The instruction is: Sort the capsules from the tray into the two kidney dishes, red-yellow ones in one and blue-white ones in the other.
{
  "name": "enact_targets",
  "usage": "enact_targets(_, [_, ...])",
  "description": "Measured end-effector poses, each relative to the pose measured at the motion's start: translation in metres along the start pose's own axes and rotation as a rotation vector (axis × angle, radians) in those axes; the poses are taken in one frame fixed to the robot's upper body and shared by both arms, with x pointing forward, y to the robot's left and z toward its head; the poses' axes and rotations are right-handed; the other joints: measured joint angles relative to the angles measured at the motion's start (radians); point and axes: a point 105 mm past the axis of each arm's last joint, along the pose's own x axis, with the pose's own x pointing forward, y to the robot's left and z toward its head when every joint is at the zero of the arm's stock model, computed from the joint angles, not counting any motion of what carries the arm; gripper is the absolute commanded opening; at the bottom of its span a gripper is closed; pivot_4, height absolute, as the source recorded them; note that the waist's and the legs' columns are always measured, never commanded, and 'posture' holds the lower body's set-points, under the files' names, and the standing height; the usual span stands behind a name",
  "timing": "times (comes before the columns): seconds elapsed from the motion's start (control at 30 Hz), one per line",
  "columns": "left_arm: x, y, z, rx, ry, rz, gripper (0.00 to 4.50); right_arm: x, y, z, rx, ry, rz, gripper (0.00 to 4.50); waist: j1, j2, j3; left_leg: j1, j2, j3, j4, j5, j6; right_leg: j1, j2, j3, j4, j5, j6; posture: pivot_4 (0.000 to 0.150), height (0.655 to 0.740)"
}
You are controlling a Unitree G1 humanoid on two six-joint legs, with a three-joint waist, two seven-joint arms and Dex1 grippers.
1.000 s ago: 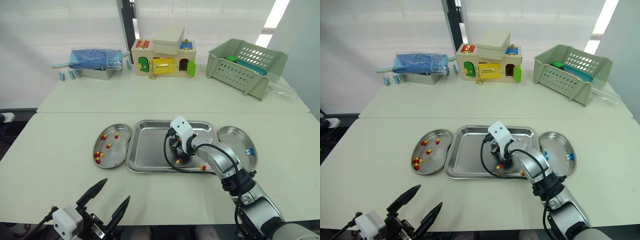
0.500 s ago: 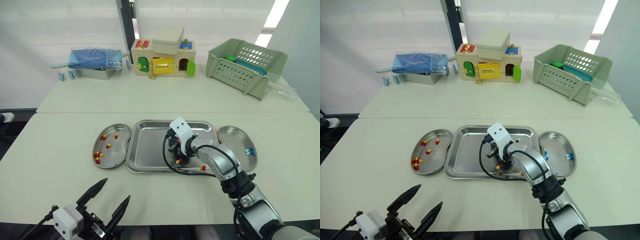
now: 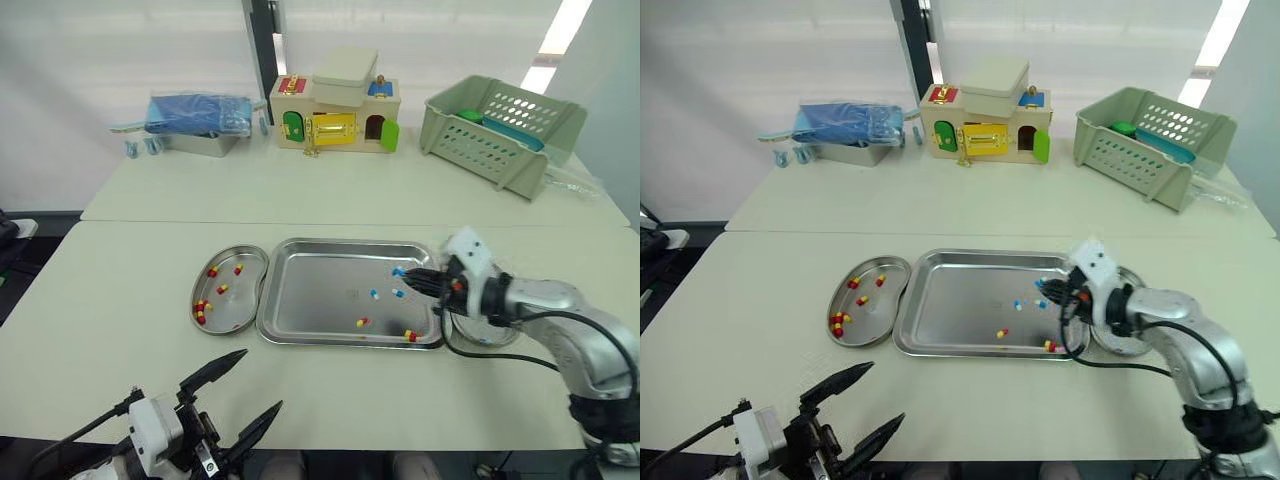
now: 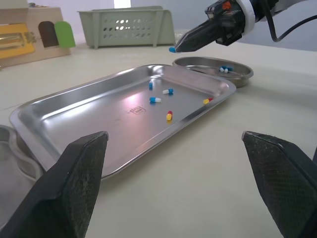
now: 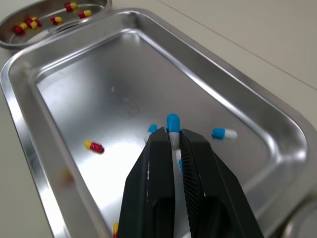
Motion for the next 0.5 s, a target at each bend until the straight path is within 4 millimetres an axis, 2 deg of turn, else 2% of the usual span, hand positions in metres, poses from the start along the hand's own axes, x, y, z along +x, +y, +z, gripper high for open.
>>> enact_targets(0.07, [0.001,-0.001,0.000,0.003,-0.001,-0.044,4.50,-0.022,-0.013,-0.011,0.004,0.033,-0.055,0.34,0.001,0.000,0.000,0.000,0.000,0.000,0.000,0.000,0.000,0.000,0.000,0.000,0.000,0.000,0.000,0.150,0.7400])
enact_targets(0.2, [0.005,-0.003,0.000,0.008,-0.010,-0.097,4.50,-0.046,-0.029,-0.025,0.032,0.055,-0.143,0.34,-0.005,0.000,0.000,0.002,0.000,0.001,0.000,0.000,0.000,0.001,0.000,0.001,0.001,0.000,0.000,0.150,0.7400])
enact_targets(0.47, [0.005,-0.001,-0.005,0.006,-0.008,-0.140,4.50,-0.053,-0.038,-0.039,0.029,0.071,-0.203,0.34,-0.003,0.001,0.000,0.002,0.000,0.001,0.001,0.000,0.000,0.002,0.000,0.000,0.000,0.000,0.000,0.150,0.7400])
enact_targets(0.5, [0.005,-0.001,-0.006,0.006,-0.009,-0.138,4.50,-0.053,-0.039,-0.041,0.029,0.075,-0.207,0.52,-0.003,0.001,0.000,0.002,0.000,0.001,0.001,0.000,0.000,0.003,0.000,0.000,0.000,0.000,0.000,0.150,0.7400])
